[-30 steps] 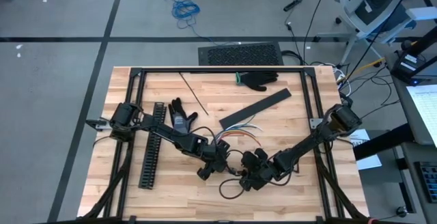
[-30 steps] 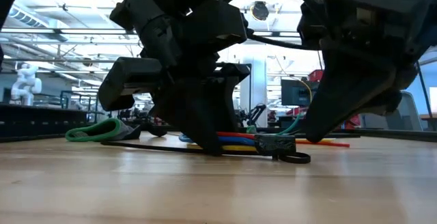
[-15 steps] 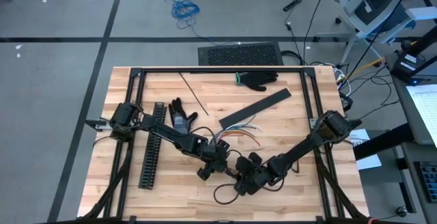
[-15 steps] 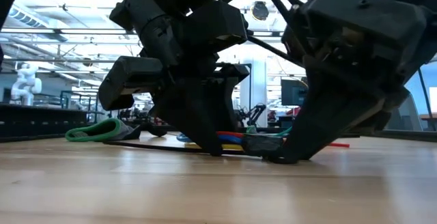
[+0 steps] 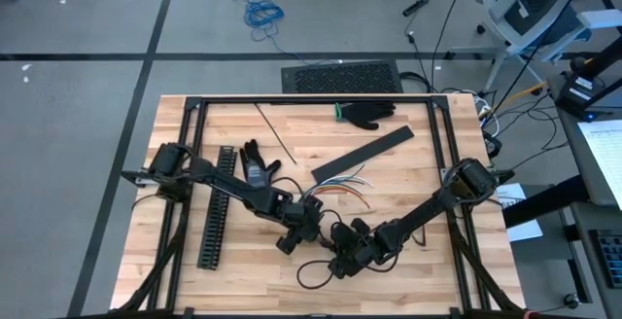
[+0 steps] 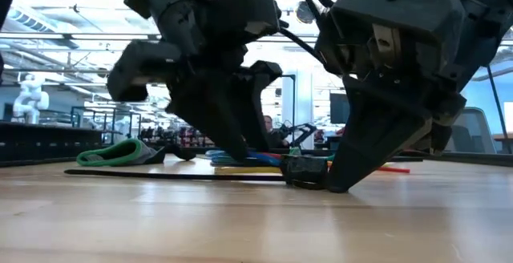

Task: Ziptie cables
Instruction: Wrap the cable wires with the black zip tie

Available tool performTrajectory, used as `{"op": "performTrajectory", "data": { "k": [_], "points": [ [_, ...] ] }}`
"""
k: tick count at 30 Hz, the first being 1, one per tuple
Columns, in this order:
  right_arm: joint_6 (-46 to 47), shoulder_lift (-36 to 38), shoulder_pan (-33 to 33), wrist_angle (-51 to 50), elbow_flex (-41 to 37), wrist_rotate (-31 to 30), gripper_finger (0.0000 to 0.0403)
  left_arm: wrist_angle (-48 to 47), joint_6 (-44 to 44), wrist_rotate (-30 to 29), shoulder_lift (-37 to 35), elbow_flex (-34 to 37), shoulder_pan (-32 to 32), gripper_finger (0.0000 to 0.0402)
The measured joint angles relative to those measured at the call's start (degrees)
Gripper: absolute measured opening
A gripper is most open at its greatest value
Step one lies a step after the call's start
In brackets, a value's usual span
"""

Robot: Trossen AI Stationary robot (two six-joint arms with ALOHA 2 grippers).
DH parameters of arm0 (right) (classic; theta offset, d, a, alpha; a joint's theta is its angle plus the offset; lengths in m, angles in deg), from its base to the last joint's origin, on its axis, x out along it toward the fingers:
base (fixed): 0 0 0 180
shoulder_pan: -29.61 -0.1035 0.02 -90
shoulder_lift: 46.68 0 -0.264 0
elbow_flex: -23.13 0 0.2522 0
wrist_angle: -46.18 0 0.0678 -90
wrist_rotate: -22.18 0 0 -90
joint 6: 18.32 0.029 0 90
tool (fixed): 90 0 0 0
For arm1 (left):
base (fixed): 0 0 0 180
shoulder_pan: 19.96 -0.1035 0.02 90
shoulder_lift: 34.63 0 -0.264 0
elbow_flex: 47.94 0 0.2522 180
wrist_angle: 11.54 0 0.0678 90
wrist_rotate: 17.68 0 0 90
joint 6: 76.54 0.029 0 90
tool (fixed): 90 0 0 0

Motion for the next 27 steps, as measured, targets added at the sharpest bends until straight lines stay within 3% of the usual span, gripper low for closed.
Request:
{"op": "performTrajectory", "data": {
  "k": [5, 13, 17, 23, 27],
  "points": [
    [0.76, 2.06, -0.09, -0.83, -0.39, 1.81, 0.0001, -5.03, -3.71, -0.29, -3.67, 0.00, -1.55, 0.0135],
    [-0.88, 8.59, -0.26, -10.73, -0.79, 3.08, 0.0000, -9.80, -4.42, -0.27, -8.74, -0.02, -4.83, 0.0062],
    [0.27, 10.66, -0.26, -16.42, -0.72, 2.64, 0.0004, -11.21, -4.31, 6.35, -9.40, 0.63, -5.98, 0.0008],
    [1.84, 11.32, -1.75, -22.82, -0.70, 3.28, 0.0029, -16.86, -3.27, 10.82, -9.38, 2.89, -3.61, 0.0005],
    [4.10, 11.41, -3.70, -24.06, -0.63, 2.74, 0.0052, -16.58, -7.25, 15.00, -9.37, 5.99, -1.88, 0.0016]
  ]
}}
